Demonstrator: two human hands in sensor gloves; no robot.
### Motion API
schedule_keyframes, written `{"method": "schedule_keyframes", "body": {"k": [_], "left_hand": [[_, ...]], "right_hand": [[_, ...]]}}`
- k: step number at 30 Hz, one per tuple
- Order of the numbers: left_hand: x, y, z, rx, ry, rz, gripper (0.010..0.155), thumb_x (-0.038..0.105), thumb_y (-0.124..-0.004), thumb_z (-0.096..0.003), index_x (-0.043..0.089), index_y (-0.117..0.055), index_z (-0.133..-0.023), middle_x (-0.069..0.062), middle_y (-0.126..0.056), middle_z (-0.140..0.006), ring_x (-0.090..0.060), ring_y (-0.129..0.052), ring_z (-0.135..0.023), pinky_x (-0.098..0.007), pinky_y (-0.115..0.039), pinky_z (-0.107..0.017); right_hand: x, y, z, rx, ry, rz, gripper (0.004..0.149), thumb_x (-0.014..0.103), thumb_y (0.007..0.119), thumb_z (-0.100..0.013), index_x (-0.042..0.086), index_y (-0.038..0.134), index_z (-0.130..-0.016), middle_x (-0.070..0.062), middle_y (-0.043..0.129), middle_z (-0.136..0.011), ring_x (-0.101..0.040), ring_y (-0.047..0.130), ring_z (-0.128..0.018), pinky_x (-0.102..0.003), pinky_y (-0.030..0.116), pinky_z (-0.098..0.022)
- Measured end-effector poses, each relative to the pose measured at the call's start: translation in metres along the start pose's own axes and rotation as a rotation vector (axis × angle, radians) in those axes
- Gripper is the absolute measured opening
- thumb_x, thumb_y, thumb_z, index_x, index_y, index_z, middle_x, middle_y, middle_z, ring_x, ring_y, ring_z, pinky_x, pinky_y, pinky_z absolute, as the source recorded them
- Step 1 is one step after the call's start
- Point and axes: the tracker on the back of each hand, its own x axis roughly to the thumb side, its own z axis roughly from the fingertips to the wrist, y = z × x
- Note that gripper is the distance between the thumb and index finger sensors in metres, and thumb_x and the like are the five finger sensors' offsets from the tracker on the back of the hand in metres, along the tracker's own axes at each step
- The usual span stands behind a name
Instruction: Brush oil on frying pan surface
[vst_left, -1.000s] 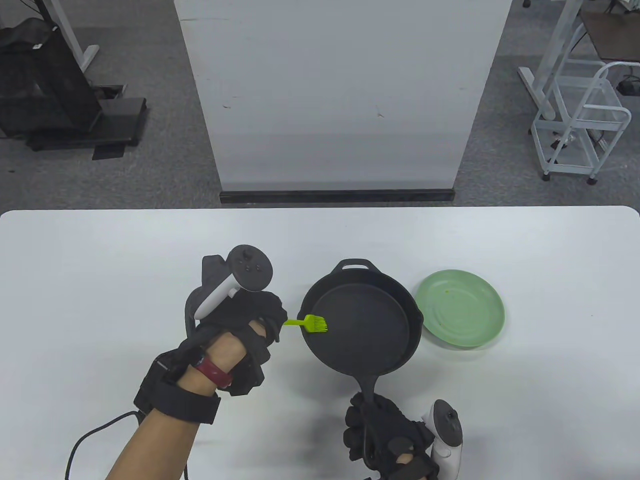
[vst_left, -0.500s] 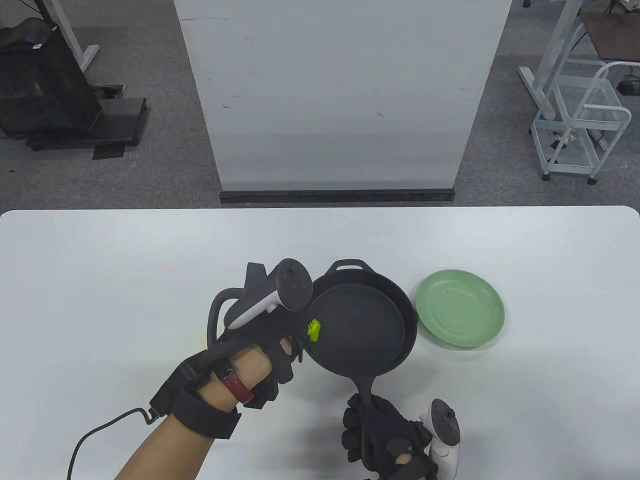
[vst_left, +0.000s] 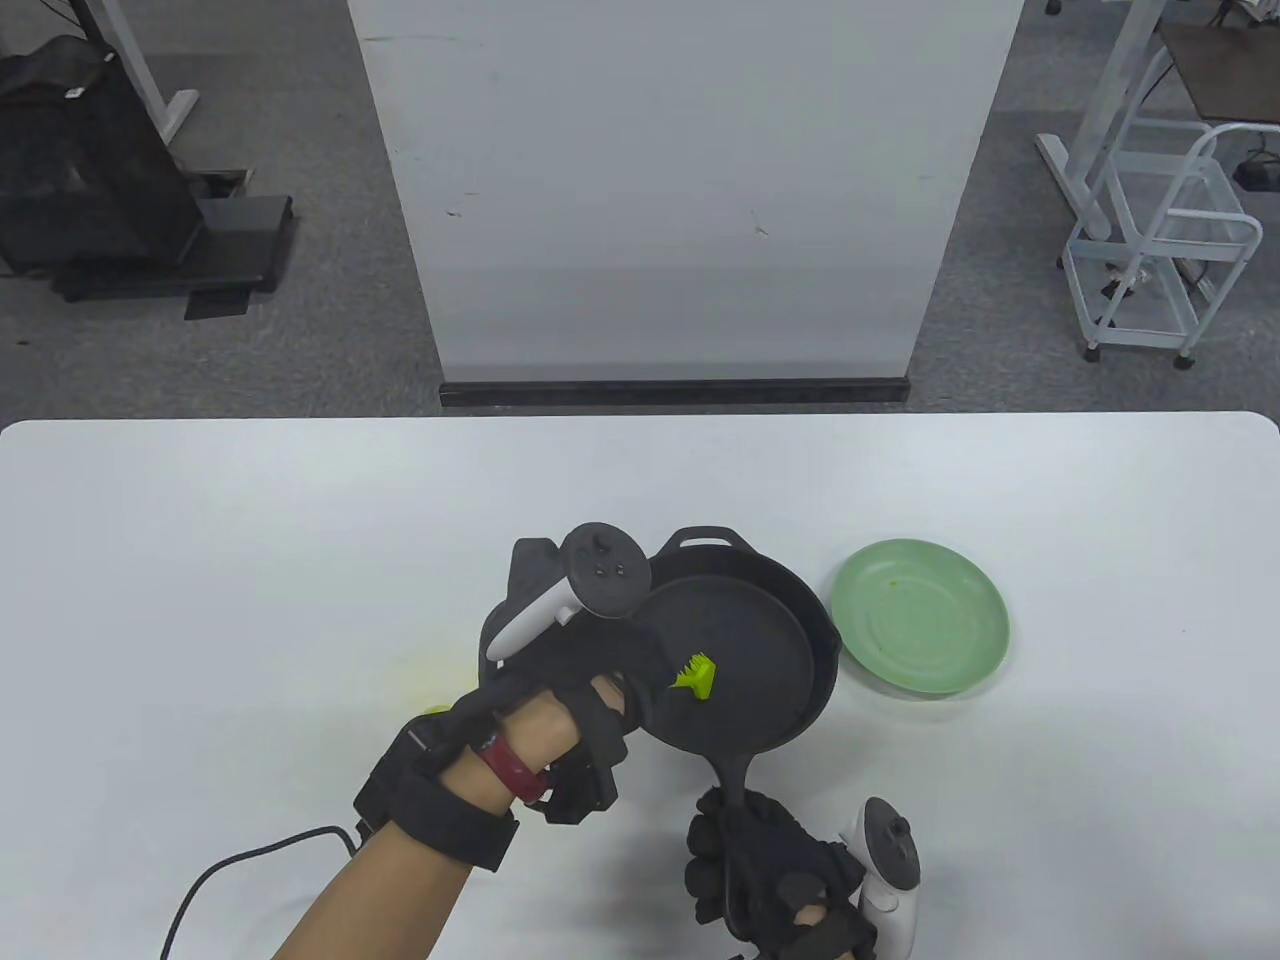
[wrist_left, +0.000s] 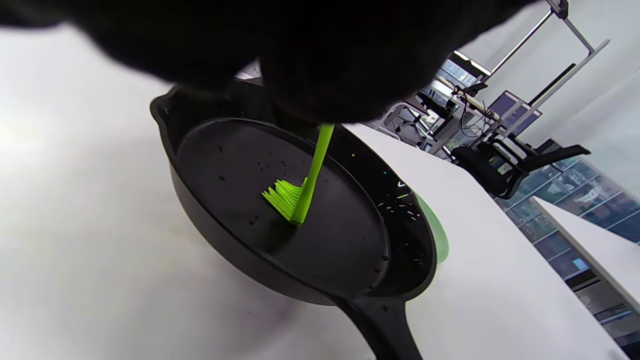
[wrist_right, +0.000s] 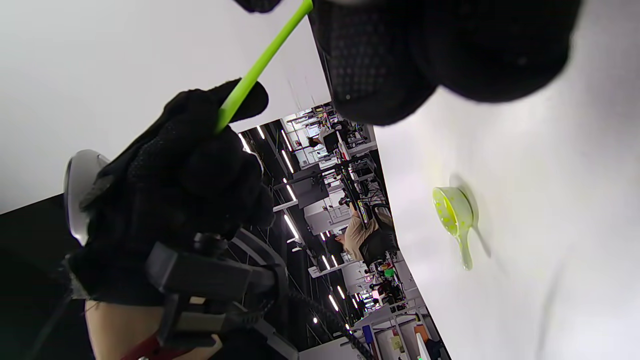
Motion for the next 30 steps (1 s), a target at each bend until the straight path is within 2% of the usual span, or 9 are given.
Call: {"method": "schedule_keyframes", "body": {"k": [13, 15, 18, 23, 30], "left_hand": [[-0.008, -0.017, -0.025, -0.061, -0.078, 0.3, 0.05, 0.038, -0.073, -0.0483, 0.005, -0.079, -0.085, 0.003, -0.099, -0.028, -0.023, -0.094, -0.009, -0.042, -0.085, -0.012], [-0.007, -0.014, -0.025, -0.02, -0.108, 0.292, 0.05, 0.038, -0.072, -0.0481, 0.005, -0.08, -0.085, 0.003, -0.099, -0.028, -0.022, -0.094, -0.009, -0.042, -0.085, -0.012], [-0.009, -0.012, -0.024, -0.034, -0.107, 0.317, 0.05, 0.038, -0.072, -0.0482, 0.005, -0.079, -0.085, 0.003, -0.099, -0.028, -0.023, -0.094, -0.009, -0.042, -0.085, -0.012], [-0.016, -0.01, -0.021, -0.006, -0.014, 0.181, 0.048, 0.039, -0.074, -0.0479, 0.008, -0.083, -0.083, 0.003, -0.1, -0.026, -0.021, -0.094, -0.007, -0.041, -0.085, -0.011], [-0.033, -0.003, -0.013, -0.002, 0.048, 0.115, 0.047, 0.04, -0.075, -0.0477, 0.01, -0.086, -0.082, 0.003, -0.1, -0.025, -0.021, -0.094, -0.007, -0.041, -0.085, -0.011]], "right_hand": [[0.002, 0.002, -0.001, 0.03, -0.027, 0.014, 0.057, 0.033, 0.066, -0.047, -0.006, 0.052, -0.086, -0.023, 0.074, -0.068, -0.022, 0.096, -0.038, -0.031, 0.089, -0.022], [0.003, 0.003, -0.001, 0.033, -0.035, 0.0, 0.056, 0.033, 0.066, -0.048, -0.006, 0.052, -0.086, -0.023, 0.074, -0.069, -0.022, 0.096, -0.039, -0.031, 0.09, -0.022], [0.003, 0.003, -0.001, 0.041, -0.034, -0.007, 0.057, 0.033, 0.066, -0.048, -0.006, 0.052, -0.087, -0.022, 0.074, -0.069, -0.021, 0.096, -0.039, -0.03, 0.09, -0.023], [0.004, 0.003, 0.0, 0.038, -0.032, -0.003, 0.057, 0.033, 0.066, -0.048, -0.006, 0.052, -0.087, -0.022, 0.074, -0.069, -0.021, 0.096, -0.04, -0.03, 0.09, -0.023], [0.004, 0.002, 0.001, 0.019, -0.04, 0.002, 0.057, 0.033, 0.066, -0.048, -0.006, 0.052, -0.086, -0.023, 0.074, -0.069, -0.021, 0.096, -0.04, -0.03, 0.09, -0.023]]}}
